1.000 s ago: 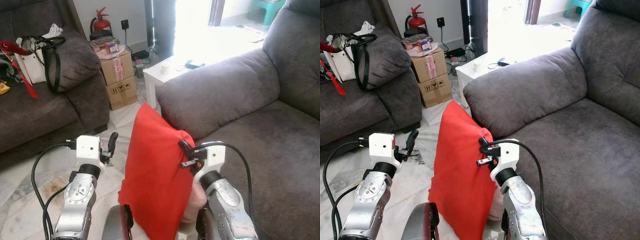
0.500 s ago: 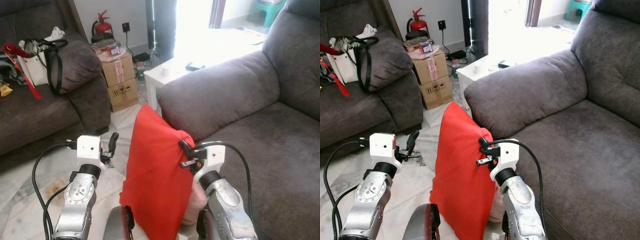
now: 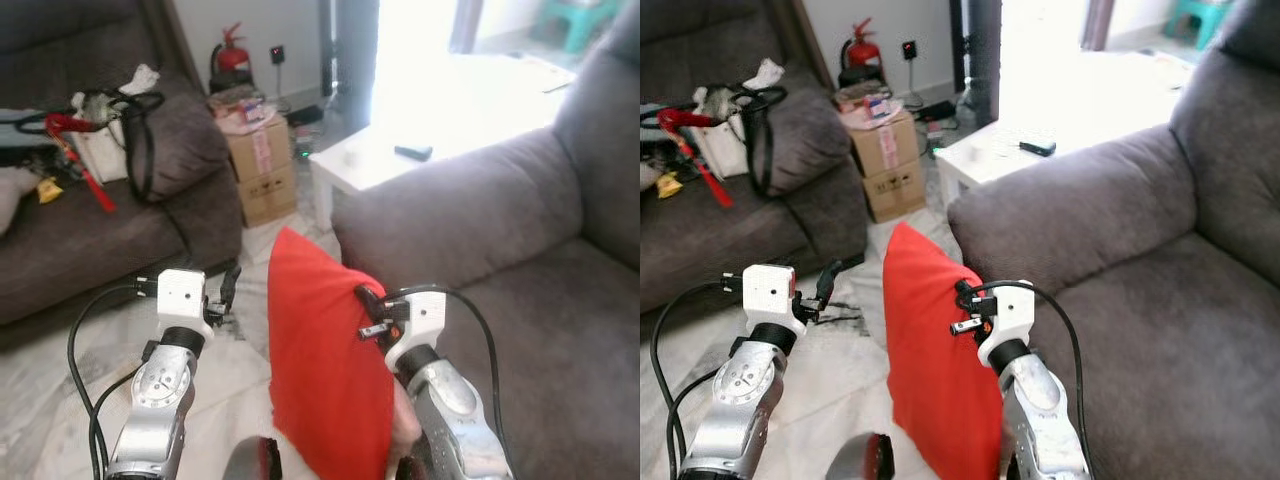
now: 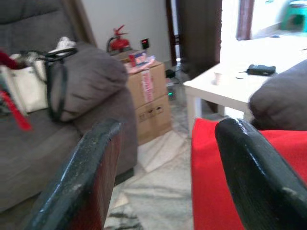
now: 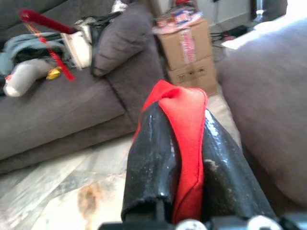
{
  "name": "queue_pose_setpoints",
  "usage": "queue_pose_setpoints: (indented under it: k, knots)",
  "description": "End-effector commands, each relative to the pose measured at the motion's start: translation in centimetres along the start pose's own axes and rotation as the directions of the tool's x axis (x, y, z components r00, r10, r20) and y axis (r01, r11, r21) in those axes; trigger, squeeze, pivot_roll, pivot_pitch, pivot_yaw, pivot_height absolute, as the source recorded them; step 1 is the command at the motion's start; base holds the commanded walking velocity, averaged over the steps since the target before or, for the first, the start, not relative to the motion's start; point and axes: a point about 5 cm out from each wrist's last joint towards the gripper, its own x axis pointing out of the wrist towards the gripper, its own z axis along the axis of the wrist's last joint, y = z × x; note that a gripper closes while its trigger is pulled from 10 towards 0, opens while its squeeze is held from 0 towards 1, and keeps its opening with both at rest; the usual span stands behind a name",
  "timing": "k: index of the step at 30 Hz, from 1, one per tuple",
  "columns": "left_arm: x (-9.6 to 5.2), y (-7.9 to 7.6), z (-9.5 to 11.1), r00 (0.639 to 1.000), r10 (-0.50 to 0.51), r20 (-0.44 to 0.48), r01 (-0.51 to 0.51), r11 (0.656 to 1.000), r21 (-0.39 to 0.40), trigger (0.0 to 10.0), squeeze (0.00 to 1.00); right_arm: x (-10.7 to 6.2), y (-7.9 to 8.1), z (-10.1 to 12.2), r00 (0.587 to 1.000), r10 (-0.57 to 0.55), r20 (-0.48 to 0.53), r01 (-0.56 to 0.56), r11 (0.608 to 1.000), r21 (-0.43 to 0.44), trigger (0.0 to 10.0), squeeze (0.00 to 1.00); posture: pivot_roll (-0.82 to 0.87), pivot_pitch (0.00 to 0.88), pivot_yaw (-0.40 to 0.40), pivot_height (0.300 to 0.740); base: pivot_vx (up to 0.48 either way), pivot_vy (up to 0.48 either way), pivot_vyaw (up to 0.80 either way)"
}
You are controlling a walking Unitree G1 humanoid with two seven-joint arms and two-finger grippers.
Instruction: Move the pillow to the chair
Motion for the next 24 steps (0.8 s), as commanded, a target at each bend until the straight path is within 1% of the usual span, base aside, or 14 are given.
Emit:
queue_pose_setpoints:
  k: [1, 8, 16, 24]
  knots:
    - [-0.02, 0.20, 0.09, 1.000, -0.001, -0.003, 0.001, 1.000, 0.008, 10.0, 0.00, 0.81, 0.79, 2.83, 0.990, 0.040, 0.132, -0.036, 0.999, -0.031, 10.0, 0.00, 0.03, 0.000, 0.056, 0.712, 0.000, 0.000, 0.00]
    - [0.09, 0.14, 0.15, 1.000, -0.002, 0.000, 0.002, 1.000, 0.006, 10.0, 0.00, 0.91, 0.77, 2.92, 0.990, 0.044, 0.133, -0.040, 0.999, -0.032, 10.0, 0.00, 0.03, 0.000, 0.051, 0.740, 0.000, 0.000, 0.00]
    - [0.03, -0.13, 0.12, 1.000, -0.013, -0.003, 0.013, 1.000, -0.002, 10.0, 0.00, 0.99, 0.96, 3.05, 0.989, 0.051, 0.142, -0.048, 0.998, -0.029, 10.0, 0.00, 0.03, 0.000, 0.051, 0.740, 0.000, 0.000, 0.00]
    - [0.11, -0.30, 0.10, 1.000, -0.022, -0.006, 0.022, 1.000, -0.005, 10.0, 0.00, 1.19, 0.54, 2.95, 0.991, 0.032, 0.128, -0.028, 0.999, -0.035, 10.0, 0.00, 0.03, 0.000, 0.053, 0.740, 0.000, 0.000, 0.00]
